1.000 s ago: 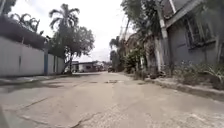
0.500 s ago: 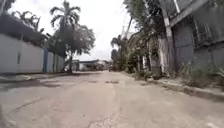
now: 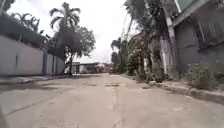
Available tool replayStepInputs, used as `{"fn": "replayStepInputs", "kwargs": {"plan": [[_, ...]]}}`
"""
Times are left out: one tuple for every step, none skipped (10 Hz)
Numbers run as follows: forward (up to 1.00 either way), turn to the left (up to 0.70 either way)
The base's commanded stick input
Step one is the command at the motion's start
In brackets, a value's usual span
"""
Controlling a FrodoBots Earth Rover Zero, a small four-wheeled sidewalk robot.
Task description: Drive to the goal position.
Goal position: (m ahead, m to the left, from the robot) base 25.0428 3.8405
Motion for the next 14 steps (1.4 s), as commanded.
{"fn": "replayStepInputs", "kwargs": {"plan": [[0.5,0.01],[0.5,0.01],[0.5,0.01],[0.5,0.01],[0.5,0.01],[0.5,0.01],[0.5,0.01],[0.5,0.01],[0.5,0.01],[0.5,0.01],[0.5,0.01],[0.5,0.01],[0.5,0.01],[0.5,0.01]]}}
